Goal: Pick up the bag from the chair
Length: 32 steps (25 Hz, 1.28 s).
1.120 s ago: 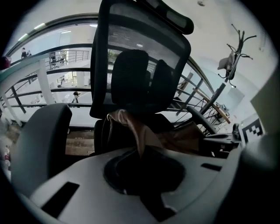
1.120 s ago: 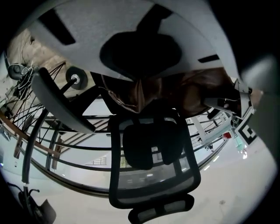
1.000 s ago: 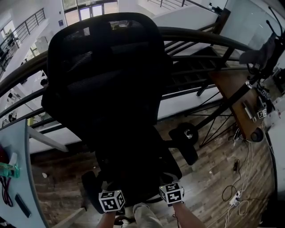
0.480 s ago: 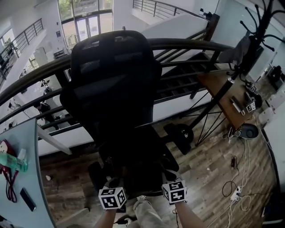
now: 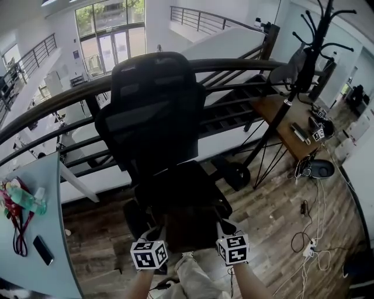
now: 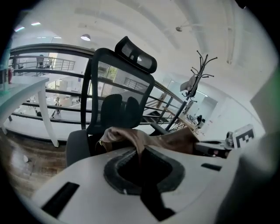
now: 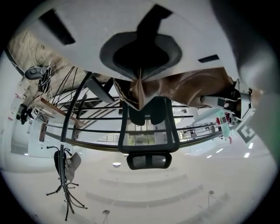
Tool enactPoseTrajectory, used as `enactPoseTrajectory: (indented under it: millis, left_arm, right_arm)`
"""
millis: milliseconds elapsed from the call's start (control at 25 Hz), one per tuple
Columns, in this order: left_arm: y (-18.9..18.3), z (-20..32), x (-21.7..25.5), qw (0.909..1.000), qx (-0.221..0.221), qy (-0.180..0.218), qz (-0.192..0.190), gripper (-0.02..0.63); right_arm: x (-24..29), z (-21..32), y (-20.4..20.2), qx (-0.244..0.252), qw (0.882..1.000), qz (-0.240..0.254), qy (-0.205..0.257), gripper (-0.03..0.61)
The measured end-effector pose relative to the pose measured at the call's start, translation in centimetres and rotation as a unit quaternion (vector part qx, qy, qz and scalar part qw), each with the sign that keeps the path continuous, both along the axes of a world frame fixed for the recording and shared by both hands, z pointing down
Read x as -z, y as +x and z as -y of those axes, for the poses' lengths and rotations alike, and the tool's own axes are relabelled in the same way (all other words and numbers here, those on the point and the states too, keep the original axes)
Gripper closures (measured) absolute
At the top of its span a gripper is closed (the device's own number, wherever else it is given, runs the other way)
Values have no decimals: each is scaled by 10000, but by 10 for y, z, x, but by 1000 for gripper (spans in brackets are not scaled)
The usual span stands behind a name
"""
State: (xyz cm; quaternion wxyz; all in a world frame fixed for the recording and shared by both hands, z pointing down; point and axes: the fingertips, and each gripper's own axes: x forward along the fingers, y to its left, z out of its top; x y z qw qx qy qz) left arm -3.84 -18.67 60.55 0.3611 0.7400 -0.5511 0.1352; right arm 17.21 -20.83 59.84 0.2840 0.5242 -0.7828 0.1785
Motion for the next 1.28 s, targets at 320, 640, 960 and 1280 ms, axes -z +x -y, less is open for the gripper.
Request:
enactPoseTrajectory:
  millis: [320,640,960,1280]
  left_arm:
    - [5,-50,37,9997,-52,238,-92,603]
    - [5,-99,67,9985,19,505,-232,602]
    - [1,-137,90,9971,-63,690,-315,603]
    - [1,-171,106,9957,-81,819,-417,603]
  right_arm:
    - [40,-52,5,-55,9995,86,295,561]
    - [75,-98,3,-38,9981,161,601,561]
    - [95,-139,2,-107,9965,314,770,561]
    - [114,-172,2,-16,9949,419,922,561]
